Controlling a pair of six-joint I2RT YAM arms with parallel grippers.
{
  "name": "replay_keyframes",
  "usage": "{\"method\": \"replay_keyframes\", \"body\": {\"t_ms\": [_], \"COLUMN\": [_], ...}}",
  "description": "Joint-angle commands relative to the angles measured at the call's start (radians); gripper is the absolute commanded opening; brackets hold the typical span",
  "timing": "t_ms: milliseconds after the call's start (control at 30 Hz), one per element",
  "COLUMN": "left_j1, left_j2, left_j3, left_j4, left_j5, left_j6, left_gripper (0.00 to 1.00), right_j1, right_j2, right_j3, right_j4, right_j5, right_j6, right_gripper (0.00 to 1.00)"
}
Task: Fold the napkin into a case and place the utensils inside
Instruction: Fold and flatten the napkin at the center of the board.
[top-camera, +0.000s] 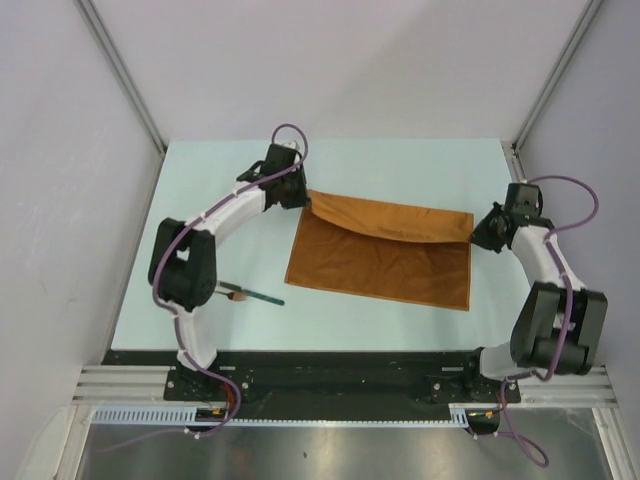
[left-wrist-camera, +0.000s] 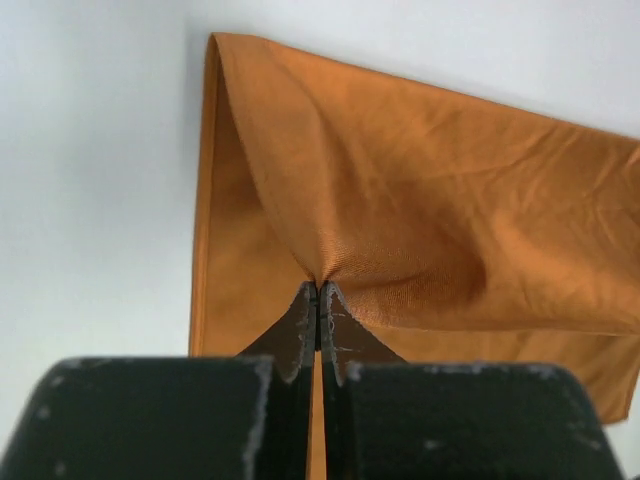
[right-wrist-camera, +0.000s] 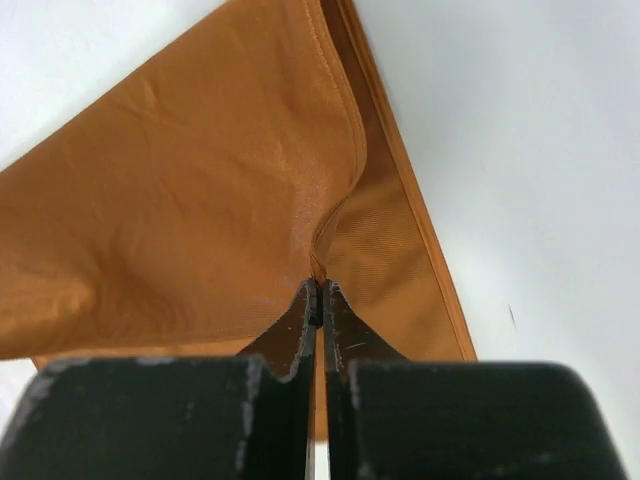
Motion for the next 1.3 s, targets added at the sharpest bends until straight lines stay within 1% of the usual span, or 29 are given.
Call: {"method": "replay_keyframes", "body": {"t_ms": [0,67,100,200,333,400,500,600,733,767,867,1133,1267], "left_j1": [-0.051,-0.062,-0.063,-0.063,-0.072,-0.074,-0.076,-0.076,-0.076,-0.076,-0.076,-0.077,-0.077], "left_j2": [-0.167,-0.222,-0.242,-0.296,-0.302,-0.301,-0.313,-0.307,-0.301,-0.299,-0.295,-0.266,-0.258], "left_j3": [-0.187,-0.258,-0.324,-0.411,-0.47,-0.481,-0.51,-0.515,-0.53,-0.531,-0.522,-0.53,-0.535], "left_j4": [-0.005,0.012,0.024,0.029,0.032,0.032,0.028,0.008,0.005,0.005,-0.003,0.001,-0.002], "left_j5": [0.017,0.003,0.012,-0.007,-0.006,-0.007,-0.046,-0.063,-0.061,-0.09,-0.11,-0.103,-0.118], "left_j6": [-0.017,-0.027,-0.031,-0.023,-0.021,-0.021,-0.021,-0.018,-0.021,-0.023,-0.024,-0.035,-0.032], "left_gripper": [0.0,0.0,0.0,0.0,0.0,0.0,0.0,0.0,0.0,0.0,0.0,0.0,0.0], "right_j1": [0.005,0.005,0.005,0.005,0.005,0.005,0.003,0.005,0.003,0.005,0.008,0.023,0.029], "right_j2": [-0.18,-0.244,-0.29,-0.315,-0.306,-0.323,-0.354,-0.354,-0.335,-0.334,-0.334,-0.32,-0.332], "right_j3": [-0.135,-0.196,-0.256,-0.285,-0.304,-0.318,-0.359,-0.37,-0.376,-0.378,-0.393,-0.439,-0.453], "right_j4": [-0.093,-0.087,-0.064,-0.093,-0.11,-0.131,-0.125,-0.138,-0.158,-0.164,-0.171,-0.144,-0.141], "right_j5": [0.089,0.114,0.105,0.115,0.123,0.158,0.192,0.218,0.213,0.218,0.226,0.224,0.25], "right_j6": [0.082,0.103,0.102,0.11,0.116,0.137,0.143,0.149,0.177,0.183,0.214,0.242,0.254], "right_gripper": [0.0,0.0,0.0,0.0,0.0,0.0,0.0,0.0,0.0,0.0,0.0,0.0,0.0]}}
